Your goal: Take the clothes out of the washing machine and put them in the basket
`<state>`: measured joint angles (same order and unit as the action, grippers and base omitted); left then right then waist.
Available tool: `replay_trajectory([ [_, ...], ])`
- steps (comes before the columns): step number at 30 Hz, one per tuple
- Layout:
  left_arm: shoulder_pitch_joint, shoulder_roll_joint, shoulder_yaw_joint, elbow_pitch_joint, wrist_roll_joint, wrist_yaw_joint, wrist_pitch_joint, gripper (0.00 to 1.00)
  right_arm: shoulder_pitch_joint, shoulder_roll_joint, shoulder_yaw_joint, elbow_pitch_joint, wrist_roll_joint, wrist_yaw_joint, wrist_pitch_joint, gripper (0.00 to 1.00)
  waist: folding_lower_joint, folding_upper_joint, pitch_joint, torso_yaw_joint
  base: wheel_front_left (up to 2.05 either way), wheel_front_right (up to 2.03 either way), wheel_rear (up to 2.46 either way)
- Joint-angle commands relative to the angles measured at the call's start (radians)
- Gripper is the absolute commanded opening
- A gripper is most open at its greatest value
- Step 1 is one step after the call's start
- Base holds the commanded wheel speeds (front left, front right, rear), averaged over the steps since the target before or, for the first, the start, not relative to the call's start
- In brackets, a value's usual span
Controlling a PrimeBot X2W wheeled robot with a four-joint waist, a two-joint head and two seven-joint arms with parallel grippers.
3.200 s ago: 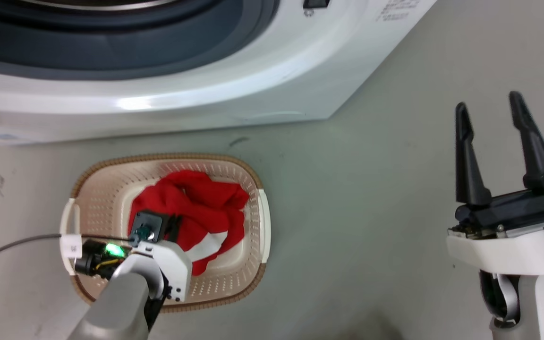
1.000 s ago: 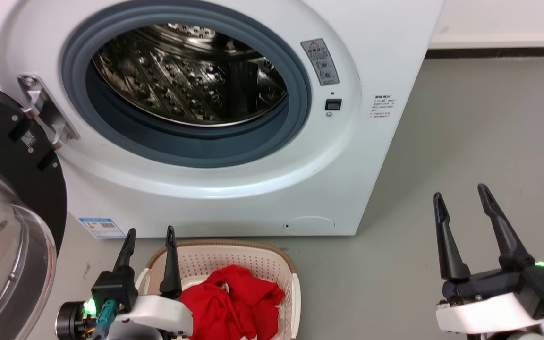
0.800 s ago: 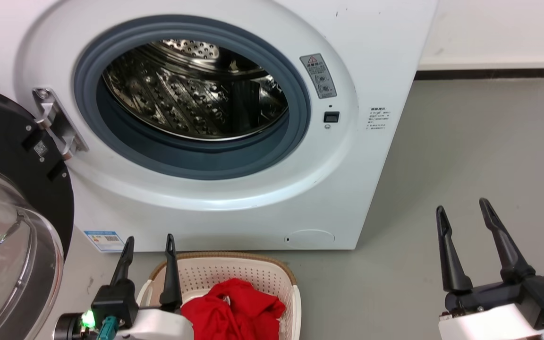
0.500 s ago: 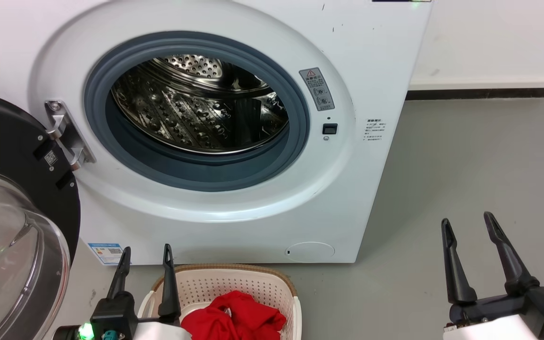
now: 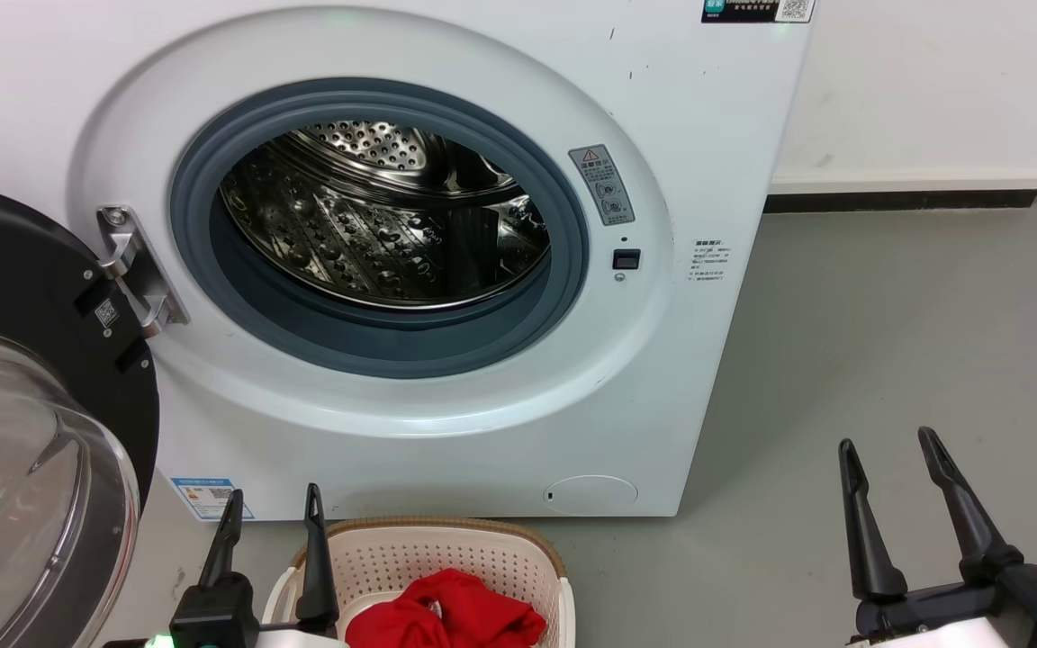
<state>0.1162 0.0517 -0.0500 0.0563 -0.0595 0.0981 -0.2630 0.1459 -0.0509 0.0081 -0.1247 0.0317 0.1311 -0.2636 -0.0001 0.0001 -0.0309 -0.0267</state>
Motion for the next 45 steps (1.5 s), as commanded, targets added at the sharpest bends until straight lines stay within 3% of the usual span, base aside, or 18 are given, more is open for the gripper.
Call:
replay_trajectory([
  [1,0.006,-0.002,0.005,0.001,0.003,0.005,-0.003,1.0,0.016,0.001,-0.002,0.004,0.008,-0.001,-0.002,1.0,0.0001,-0.0001,-0.001,0.0,0.0,0.0,0.0],
  [22,-0.001,-0.002,0.015,0.0,0.011,0.0,-0.003,1.0,0.021,0.001,-0.004,0.014,0.012,-0.001,-0.002,1.0,0.0001,-0.0001,-0.009,-0.004,0.0,0.0,0.0],
  [23,0.001,0.0,0.014,0.005,0.009,-0.001,0.0,0.0,0.01,0.0,-0.002,0.014,0.004,0.0,0.0,0.0,0.0001,-0.0001,-0.009,-0.004,0.0,0.0,0.0],
  [27,0.011,-0.001,0.014,0.044,0.004,-0.002,0.003,0.0,0.014,0.0,0.002,0.049,0.007,0.0,0.002,0.0,0.0001,-0.0001,-0.008,-0.005,0.0,0.0,0.0],
  [38,-0.026,-0.001,0.037,0.067,-0.228,-0.036,0.059,0.0,-0.026,-0.016,0.004,0.092,0.26,0.0,0.041,0.0,0.0001,-0.0001,-0.005,-0.002,0.0,0.0,0.0],
  [39,-0.036,-0.001,0.043,0.072,-0.286,-0.044,0.073,0.0,-0.037,-0.019,0.004,0.105,0.322,0.0,0.051,0.0,0.0001,-0.0001,-0.004,-0.001,0.0,0.0,0.0],
  [45,-0.05,-0.001,0.051,0.079,-0.378,-0.058,0.095,0.0,-0.053,-0.024,0.003,0.124,0.421,0.0,0.068,0.0,0.0001,-0.0001,-0.002,0.0,0.0,0.0,0.0],
])
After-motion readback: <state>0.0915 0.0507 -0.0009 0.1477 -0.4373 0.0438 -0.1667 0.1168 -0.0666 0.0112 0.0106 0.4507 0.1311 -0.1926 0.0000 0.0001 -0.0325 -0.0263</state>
